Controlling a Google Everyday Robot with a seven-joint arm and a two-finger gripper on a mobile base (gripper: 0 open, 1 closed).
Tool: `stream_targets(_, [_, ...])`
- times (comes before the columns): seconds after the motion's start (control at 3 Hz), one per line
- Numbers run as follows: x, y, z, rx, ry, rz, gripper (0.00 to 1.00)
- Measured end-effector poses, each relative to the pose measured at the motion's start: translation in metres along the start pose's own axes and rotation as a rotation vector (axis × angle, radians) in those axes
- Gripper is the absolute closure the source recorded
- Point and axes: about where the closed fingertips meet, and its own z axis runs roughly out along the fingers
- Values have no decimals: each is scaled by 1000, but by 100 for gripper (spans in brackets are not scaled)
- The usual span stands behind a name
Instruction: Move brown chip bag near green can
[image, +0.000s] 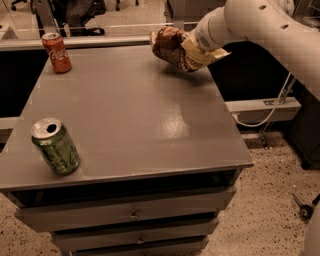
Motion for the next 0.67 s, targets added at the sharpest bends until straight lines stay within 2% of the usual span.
stream_targets(0.33, [-21, 20, -10, -19, -51, -17, 100])
stream_targets(0.67, [-58, 49, -36, -58, -147, -26, 100])
